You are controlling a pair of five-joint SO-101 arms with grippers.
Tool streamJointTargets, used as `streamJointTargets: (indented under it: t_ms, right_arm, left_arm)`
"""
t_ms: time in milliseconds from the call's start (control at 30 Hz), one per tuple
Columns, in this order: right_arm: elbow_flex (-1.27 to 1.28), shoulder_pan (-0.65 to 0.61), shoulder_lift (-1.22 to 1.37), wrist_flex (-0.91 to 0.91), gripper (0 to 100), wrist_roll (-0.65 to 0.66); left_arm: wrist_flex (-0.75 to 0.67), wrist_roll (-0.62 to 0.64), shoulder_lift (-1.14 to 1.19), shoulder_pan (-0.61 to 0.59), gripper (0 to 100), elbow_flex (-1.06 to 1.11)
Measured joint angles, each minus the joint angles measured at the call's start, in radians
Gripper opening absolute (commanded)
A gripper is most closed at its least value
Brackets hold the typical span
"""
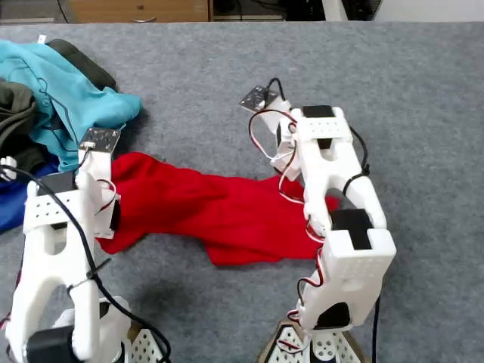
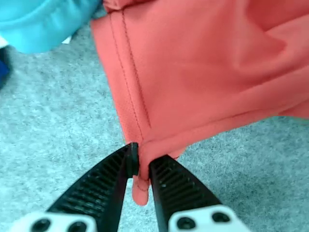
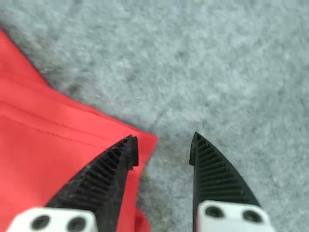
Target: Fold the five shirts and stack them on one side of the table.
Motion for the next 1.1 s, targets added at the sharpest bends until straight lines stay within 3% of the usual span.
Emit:
streamJointTargets:
  t_ms: [367,567,767,1100]
  right_arm:
    - [0.061,-0.002,0.021,-0.043,18.2,-0.005]
    - [-0.035,0.002,0.097,0.021,17.9,-0.005]
    - [-0.216,0.006,0.212,0.13,0.0,-0.006]
    - [-0.325,0.02,0.278,0.196,0.2,-0.078]
  left_arm:
    - [0.02,0.0,-0.038,0.0,2,-0.002]
    - [0.02,0.0,-0.038,0.0,2,-0.002]
    - [0.057,0.0,-0.038,0.0,2,-0.002]
    - [0.081,0.0,-0.038,0.0,2,-0.02]
